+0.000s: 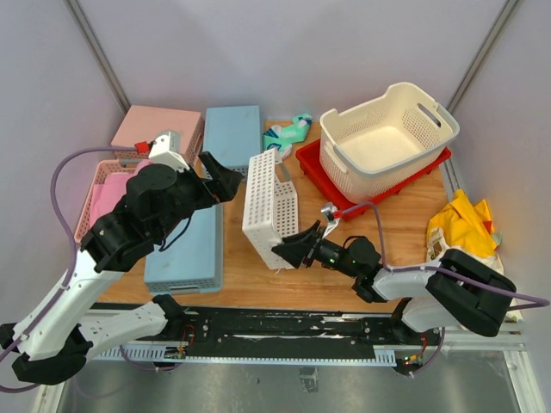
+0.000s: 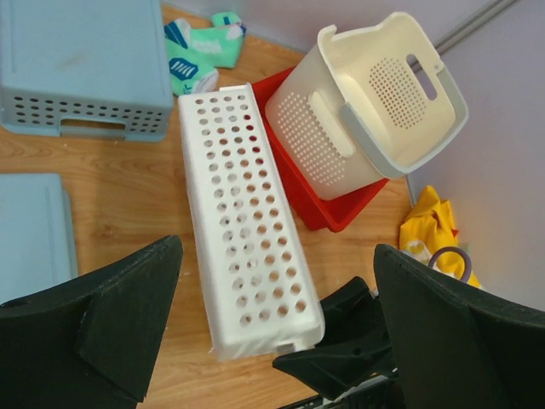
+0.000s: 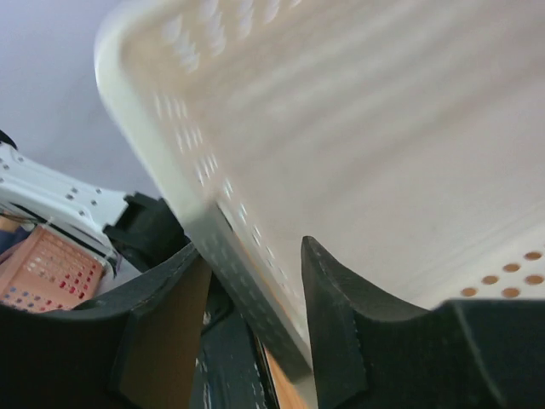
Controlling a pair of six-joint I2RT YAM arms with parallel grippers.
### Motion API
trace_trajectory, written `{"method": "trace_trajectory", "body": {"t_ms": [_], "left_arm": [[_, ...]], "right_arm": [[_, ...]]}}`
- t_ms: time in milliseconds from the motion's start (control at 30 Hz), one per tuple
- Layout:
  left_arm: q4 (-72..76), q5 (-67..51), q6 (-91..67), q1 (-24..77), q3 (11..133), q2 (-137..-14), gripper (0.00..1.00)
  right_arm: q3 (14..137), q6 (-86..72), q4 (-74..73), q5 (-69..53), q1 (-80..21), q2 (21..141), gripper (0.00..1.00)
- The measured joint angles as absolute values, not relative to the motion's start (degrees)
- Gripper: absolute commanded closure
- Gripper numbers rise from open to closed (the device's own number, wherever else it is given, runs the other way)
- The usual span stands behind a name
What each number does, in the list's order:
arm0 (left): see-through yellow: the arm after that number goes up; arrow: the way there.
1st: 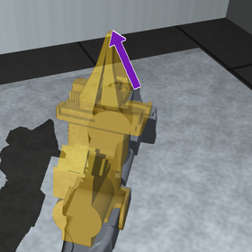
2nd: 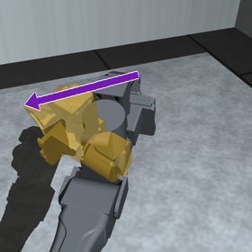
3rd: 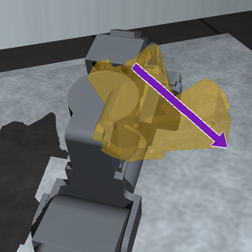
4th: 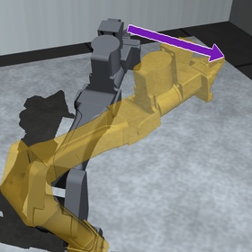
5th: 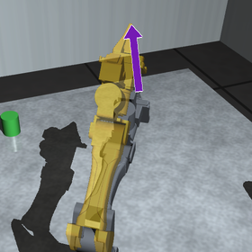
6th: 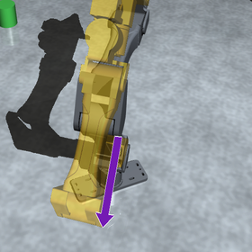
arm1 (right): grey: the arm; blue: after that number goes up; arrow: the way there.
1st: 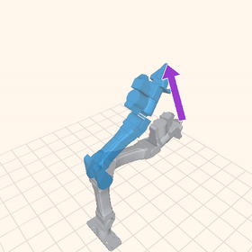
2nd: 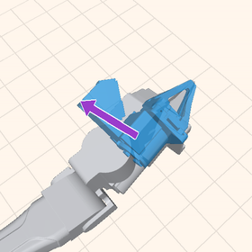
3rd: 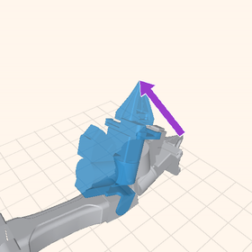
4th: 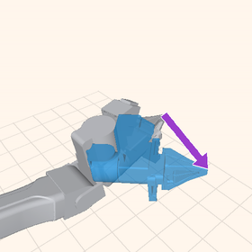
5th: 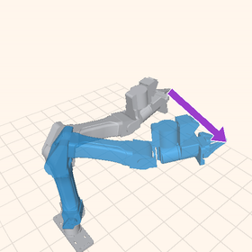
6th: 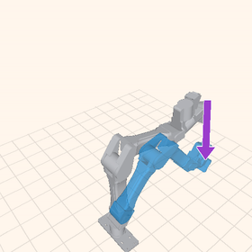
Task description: Turn the large container upside down
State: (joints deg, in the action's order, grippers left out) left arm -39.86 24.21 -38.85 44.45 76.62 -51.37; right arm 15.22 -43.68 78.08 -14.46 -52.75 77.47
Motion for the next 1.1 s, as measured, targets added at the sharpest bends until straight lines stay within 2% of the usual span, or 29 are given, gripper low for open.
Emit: {"method": "trace_trajectory", "body": {"t_ms": [167,400,567,700,800,933,1100], "left_arm": [[-39.3,23.5,-39.0,44.4,74.1,-51.6,0.01],[-38.6,22.8,-39.3,44.4,72.2,-52.2,0.01],[-38.7,22.9,-39.8,44.4,70.7,-52.9,0.01],[-39.1,23.2,-41.0,44.4,69.7,-53.2,0.01],[-40.0,24.6,-42.6,44.2,69.6,-53.7,0.01],[-41.1,23.9,-43.9,39.0,68.4,-54.2,0.01],[-40.8,15.2,-43.0,18.1,61.3,-54.2,0.01]], "right_arm": [[10.4,-44.0,74.5,-13.4,-53.1,75.4,0.38],[8.7,-43.6,66.5,-13.4,-53.3,66.7,0.35],[9.5,-40.3,48.8,-12.8,-53.3,50.7,0.34],[19.1,-33.5,26.7,-9.7,-53.5,42.1,0.34],[30.3,-29.9,12.5,-5.4,-54.4,44.4,0.33],[47.2,-28.1,-4.7,1.2,-55.1,55.4,0.32],[61.1,-28.1,-17.6,6.6,-58.3,71.8,0.31]]}}
